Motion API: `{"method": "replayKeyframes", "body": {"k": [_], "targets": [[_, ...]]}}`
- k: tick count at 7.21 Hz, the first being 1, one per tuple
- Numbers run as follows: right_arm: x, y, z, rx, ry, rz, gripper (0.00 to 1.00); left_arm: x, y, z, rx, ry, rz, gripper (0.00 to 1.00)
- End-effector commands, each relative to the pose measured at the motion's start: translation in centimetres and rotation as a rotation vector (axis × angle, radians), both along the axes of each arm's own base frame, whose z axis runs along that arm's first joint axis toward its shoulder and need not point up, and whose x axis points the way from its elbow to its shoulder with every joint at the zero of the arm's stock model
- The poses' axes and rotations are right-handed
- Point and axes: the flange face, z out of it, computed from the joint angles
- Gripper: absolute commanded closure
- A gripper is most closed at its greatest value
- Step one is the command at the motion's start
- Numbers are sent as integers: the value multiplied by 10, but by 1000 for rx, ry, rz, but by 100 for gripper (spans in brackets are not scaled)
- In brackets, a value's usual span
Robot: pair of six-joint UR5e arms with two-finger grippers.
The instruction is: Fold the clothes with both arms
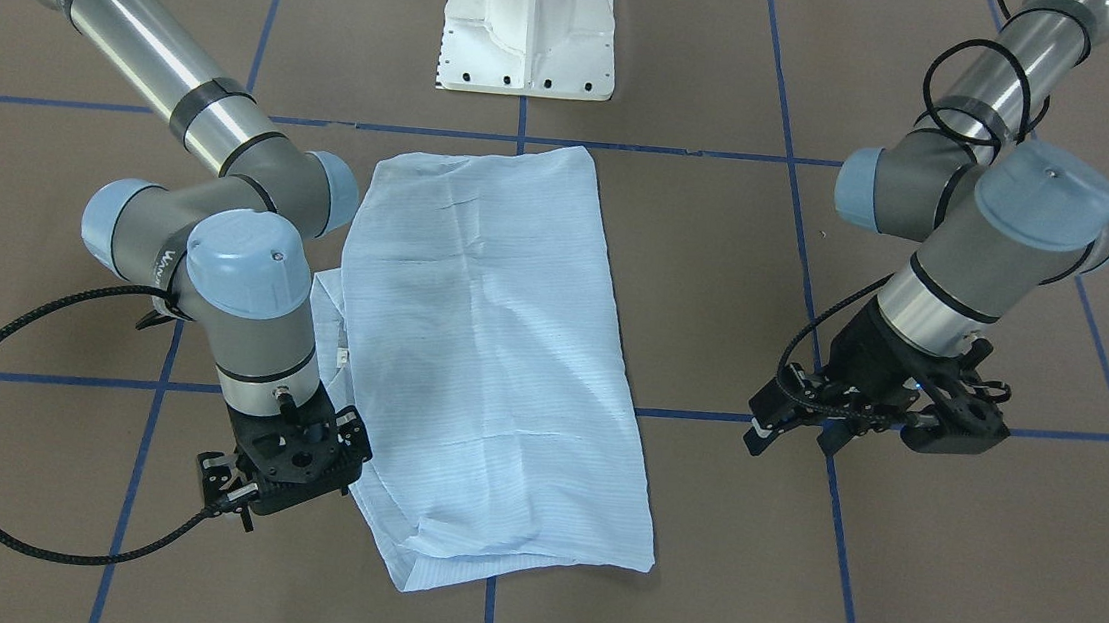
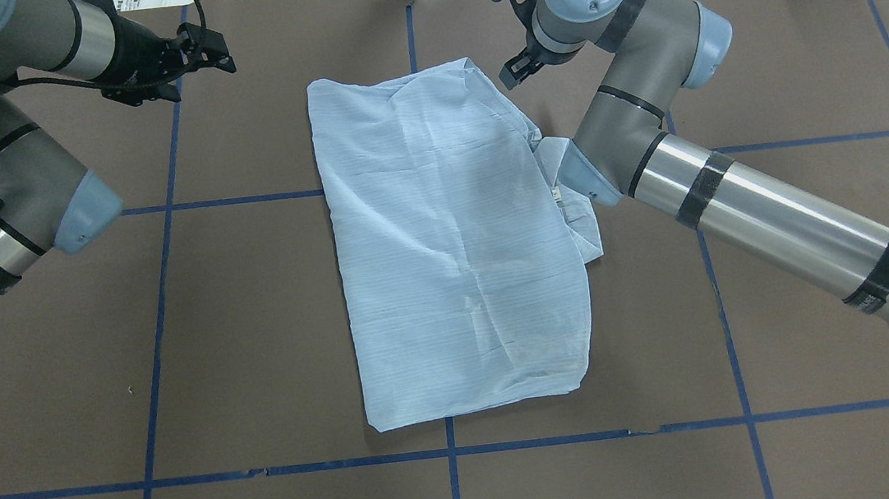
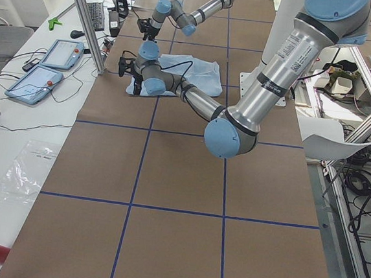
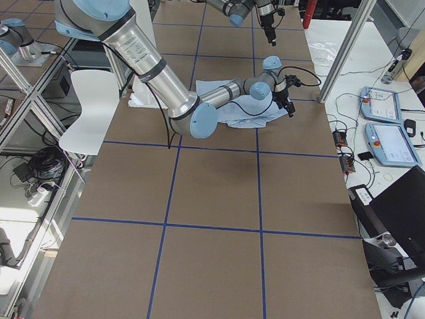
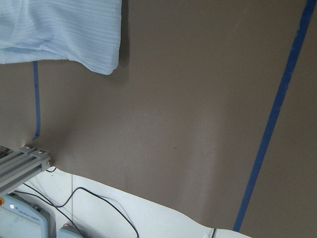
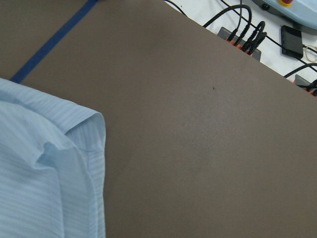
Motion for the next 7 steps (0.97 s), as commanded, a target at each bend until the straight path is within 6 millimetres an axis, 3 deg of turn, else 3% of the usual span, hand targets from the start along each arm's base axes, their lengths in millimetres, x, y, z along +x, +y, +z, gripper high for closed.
{"method": "replayKeyframes", "body": {"k": [1, 2, 5, 6, 7], "targets": [[-12, 13, -10, -44, -55, -17, 0, -7, 12, -24, 2, 3, 0, 0], [-32, 26, -14, -67, -69, -21, 0, -8, 11, -27, 8, 3, -5, 0], [-33, 28, -25, -94, -108, -38, 0, -8, 16, -33, 19, 12, 2, 0], [-25, 46, -18, -145, -154, -112, 0, -6, 30, -40, 15, 28, 14, 0], [-9, 67, 0, -182, -184, -158, 0, 5, 71, -30, -40, 59, 39, 0]]}}
